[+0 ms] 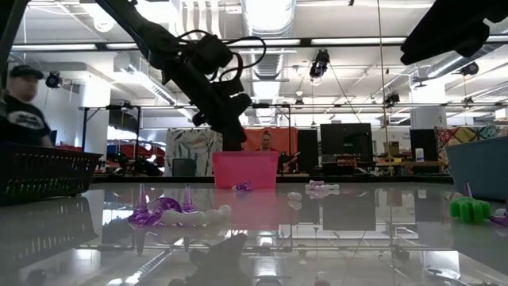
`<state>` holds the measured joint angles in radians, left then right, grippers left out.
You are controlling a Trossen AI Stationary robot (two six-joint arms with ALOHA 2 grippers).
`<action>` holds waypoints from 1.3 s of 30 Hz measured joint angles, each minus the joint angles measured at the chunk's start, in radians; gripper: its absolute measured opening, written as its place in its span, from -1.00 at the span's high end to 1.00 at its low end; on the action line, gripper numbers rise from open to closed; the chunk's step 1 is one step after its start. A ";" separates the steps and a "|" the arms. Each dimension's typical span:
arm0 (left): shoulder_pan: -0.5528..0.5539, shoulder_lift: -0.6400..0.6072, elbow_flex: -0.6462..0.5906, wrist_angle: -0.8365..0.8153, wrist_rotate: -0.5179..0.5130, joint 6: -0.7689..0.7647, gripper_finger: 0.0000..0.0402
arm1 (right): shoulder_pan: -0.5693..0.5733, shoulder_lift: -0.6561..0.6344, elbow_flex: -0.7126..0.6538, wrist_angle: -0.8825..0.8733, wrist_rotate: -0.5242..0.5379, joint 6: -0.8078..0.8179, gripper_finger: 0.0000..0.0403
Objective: Sort Halloween decoration
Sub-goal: Put the bone toy into the red bin, then put the skeleton toy into the black basket
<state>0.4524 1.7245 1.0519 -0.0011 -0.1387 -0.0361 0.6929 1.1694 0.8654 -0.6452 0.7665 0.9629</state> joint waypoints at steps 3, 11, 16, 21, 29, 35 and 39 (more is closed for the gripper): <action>-0.006 -0.001 0.000 0.000 0.000 -0.011 0.74 | -0.029 0.000 0.000 0.000 -0.038 0.044 0.37; -0.050 -0.052 0.000 -0.020 -0.001 -0.034 0.63 | -0.105 0.000 0.000 0.019 -0.168 0.063 0.40; -0.137 -0.127 -0.001 -0.025 0.000 -0.034 0.63 | -0.158 0.005 0.011 0.103 -0.311 0.062 0.45; -0.255 -0.214 -0.015 -0.022 -0.008 -0.034 0.63 | -0.194 0.044 0.025 0.162 -0.458 0.053 0.50; -0.487 -0.351 -0.097 -0.016 -0.153 -0.057 0.63 | -0.205 0.141 0.092 0.125 -0.604 0.095 0.51; -0.657 -0.416 -0.180 0.088 -0.218 -0.061 0.63 | -0.206 0.228 0.209 -0.052 -0.617 0.113 0.51; -0.739 -0.432 -0.226 0.140 -0.230 -0.053 0.63 | -0.209 0.300 0.301 -0.169 -0.617 0.111 0.51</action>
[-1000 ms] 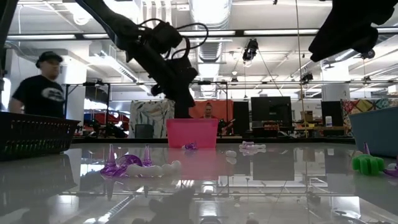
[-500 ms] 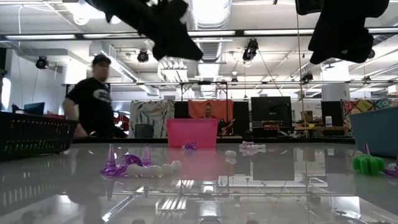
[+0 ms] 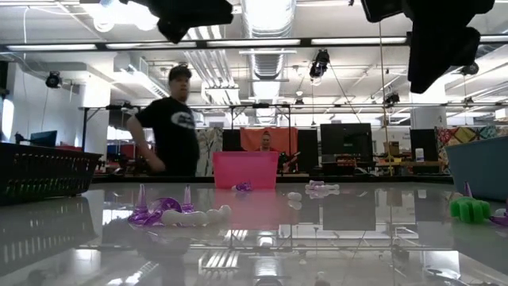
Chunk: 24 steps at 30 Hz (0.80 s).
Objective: Sort Halloween decoration
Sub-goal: Put the skeleton toy into the black basket
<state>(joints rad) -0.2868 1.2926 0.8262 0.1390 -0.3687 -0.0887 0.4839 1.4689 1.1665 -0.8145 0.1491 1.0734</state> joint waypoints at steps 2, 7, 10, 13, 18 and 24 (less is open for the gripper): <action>-0.033 -0.001 -0.012 -0.001 -0.012 -0.003 0.63 | 0.000 0.037 0.047 -0.041 -0.001 -0.037 0.51; -0.085 0.001 -0.025 0.001 -0.058 -0.020 0.63 | 0.012 0.136 0.134 -0.057 -0.044 -0.418 0.51; -0.106 0.000 -0.025 0.003 -0.069 -0.033 0.63 | 0.029 0.200 0.175 -0.077 -0.055 -0.607 0.51; -0.128 0.000 -0.025 0.003 -0.069 -0.034 0.63 | 0.035 0.255 0.207 -0.094 -0.054 -0.751 0.51; -0.153 0.000 -0.026 0.003 -0.069 -0.050 0.63 | 0.036 0.319 0.221 -0.100 -0.049 -0.887 0.51; -0.165 0.000 -0.026 0.002 -0.070 -0.053 0.63 | 0.052 0.340 0.220 -0.120 -0.053 -0.994 0.51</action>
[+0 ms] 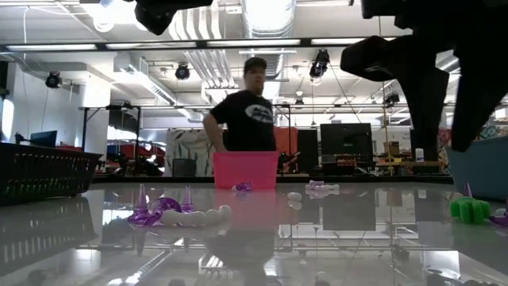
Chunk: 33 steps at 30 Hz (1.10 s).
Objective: Sort Halloween decoration
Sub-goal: Put the skeleton toy into the black basket
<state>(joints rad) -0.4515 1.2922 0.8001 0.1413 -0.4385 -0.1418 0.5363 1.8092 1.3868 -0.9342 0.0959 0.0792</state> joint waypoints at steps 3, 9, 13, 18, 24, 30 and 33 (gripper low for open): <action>0.000 0.000 0.000 0.000 0.000 -0.002 0.63 | 0.013 0.001 -0.001 -0.001 0.001 -0.046 0.51; 0.000 0.000 0.000 0.000 0.000 -0.002 0.63 | 0.026 0.001 -0.007 0.019 0.000 -0.072 0.51; 0.000 -0.001 0.000 0.000 0.000 -0.002 0.63 | 0.024 0.009 -0.013 0.048 0.001 -0.072 0.51; 0.000 -0.002 0.000 -0.004 0.000 -0.007 0.63 | 0.024 0.037 -0.013 0.053 0.000 -0.080 0.44; 0.000 -0.002 0.000 -0.009 0.000 -0.014 0.63 | 0.021 0.059 -0.014 0.049 0.001 -0.082 0.31; 0.000 -0.002 0.000 -0.009 0.000 -0.018 0.63 | 0.018 0.059 -0.014 0.050 0.001 -0.084 0.30; 0.000 -0.002 0.000 -0.009 0.000 -0.021 0.63 | 0.015 0.059 -0.016 0.054 0.002 -0.092 0.31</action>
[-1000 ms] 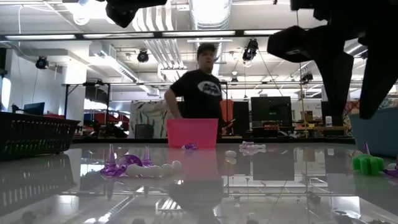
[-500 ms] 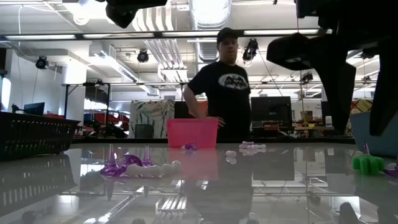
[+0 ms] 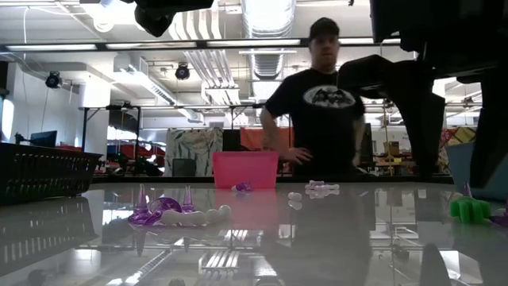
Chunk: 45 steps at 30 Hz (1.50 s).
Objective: Sort Halloween decoration
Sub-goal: Put the skeleton toy into the black basket
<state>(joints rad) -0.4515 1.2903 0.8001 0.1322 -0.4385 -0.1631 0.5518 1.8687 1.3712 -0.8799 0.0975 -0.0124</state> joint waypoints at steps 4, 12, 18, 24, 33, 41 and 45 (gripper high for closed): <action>0.000 0.000 0.000 0.000 0.000 -0.001 0.63 | 0.000 0.000 -0.008 0.023 0.000 -0.002 0.31; 0.000 0.000 0.000 -0.003 0.000 -0.004 0.63 | 0.000 0.000 -0.039 0.054 -0.004 0.012 0.31; 0.000 0.000 0.000 -0.005 0.000 -0.004 0.63 | 0.000 0.000 -0.062 0.097 -0.024 0.011 0.31; 0.000 0.000 0.000 -0.006 0.000 -0.003 0.63 | -0.001 0.000 -0.063 0.114 -0.019 -0.001 0.32; 0.000 0.000 0.000 -0.008 0.000 -0.003 0.63 | -0.001 0.000 -0.066 0.175 -0.019 -0.056 0.48; 0.000 0.000 0.000 -0.007 0.000 -0.003 0.63 | -0.009 0.000 -0.081 0.201 -0.019 -0.060 0.62; 0.000 0.000 0.000 -0.006 0.000 -0.003 0.63 | -0.011 0.000 -0.100 0.238 -0.020 -0.068 0.66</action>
<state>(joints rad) -0.4511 1.2903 0.7998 0.1257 -0.4381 -0.1665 0.5412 1.8683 1.2714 -0.6419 0.0778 -0.0801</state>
